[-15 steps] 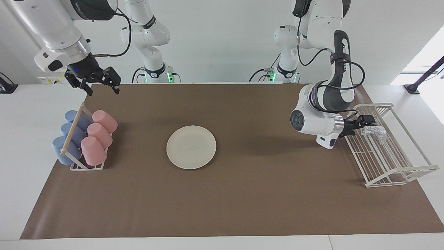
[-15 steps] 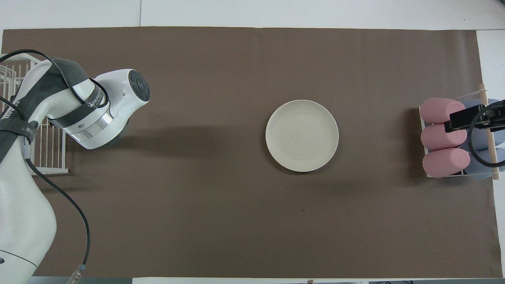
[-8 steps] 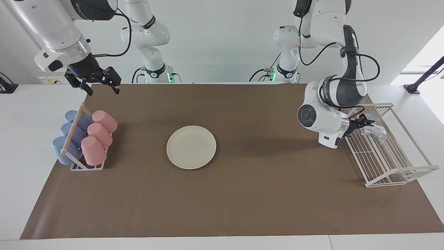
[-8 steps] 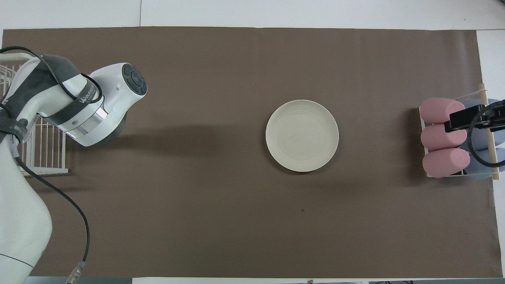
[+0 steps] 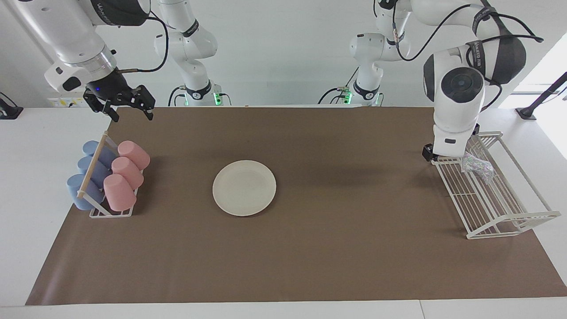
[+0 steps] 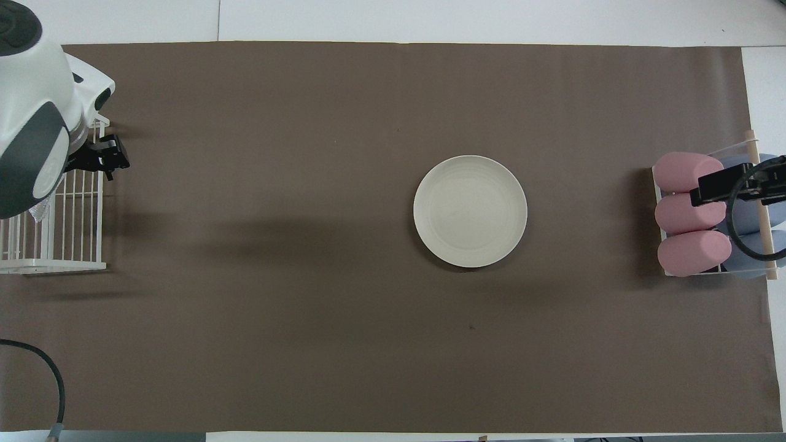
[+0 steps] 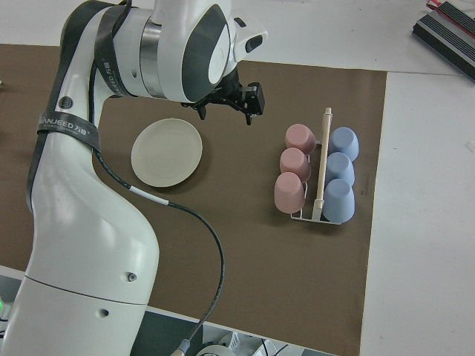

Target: Wipe plate with sponge

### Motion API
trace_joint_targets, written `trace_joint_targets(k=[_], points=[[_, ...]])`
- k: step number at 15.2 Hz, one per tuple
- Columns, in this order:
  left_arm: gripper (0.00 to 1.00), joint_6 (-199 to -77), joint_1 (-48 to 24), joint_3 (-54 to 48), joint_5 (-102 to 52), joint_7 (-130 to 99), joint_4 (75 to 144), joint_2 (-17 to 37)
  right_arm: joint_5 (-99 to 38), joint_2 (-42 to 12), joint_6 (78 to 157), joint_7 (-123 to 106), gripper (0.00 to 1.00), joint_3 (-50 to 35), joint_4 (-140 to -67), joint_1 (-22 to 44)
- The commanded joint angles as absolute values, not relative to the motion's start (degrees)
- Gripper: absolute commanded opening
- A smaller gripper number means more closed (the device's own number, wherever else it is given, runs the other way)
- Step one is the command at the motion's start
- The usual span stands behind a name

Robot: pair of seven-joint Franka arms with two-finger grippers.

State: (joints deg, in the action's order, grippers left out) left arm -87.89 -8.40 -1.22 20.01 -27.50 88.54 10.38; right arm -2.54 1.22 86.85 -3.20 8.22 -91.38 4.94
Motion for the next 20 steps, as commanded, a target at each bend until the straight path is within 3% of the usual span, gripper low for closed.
trace_joint_targets(k=[1, 7, 10, 16, 20], points=[[1.0, -86.3, -3.6, -1.4, 9.4, -22.3, 90.2, 3.9, -1.5, 1.9, 86.7, -3.3, 1.0, 8.3, -92.0, 5.4], [1.0, -84.4, -2.0, -1.3, 0.4, -12.9, 97.0, -5.7, -1.5, 1.9, 86.4, -3.3, 1.0, 8.3, -91.8, 5.4], [1.0, -86.9, -2.7, -1.0, -0.7, -13.4, 96.3, -5.1, -1.5, 1.9, 86.4, -3.3, 1.0, 8.2, -91.8, 5.5], [1.0, -76.5, -4.6, 0.6, -3.2, -13.6, 84.7, 1.2, -1.4, 1.9, 86.3, -3.3, 1.0, 8.1, -91.8, 5.5], [1.0, -77.8, -4.1, 1.0, -2.7, -13.3, 84.7, 1.1, -1.5, 1.9, 86.3, -3.3, 1.0, 8.1, -91.8, 5.5]])
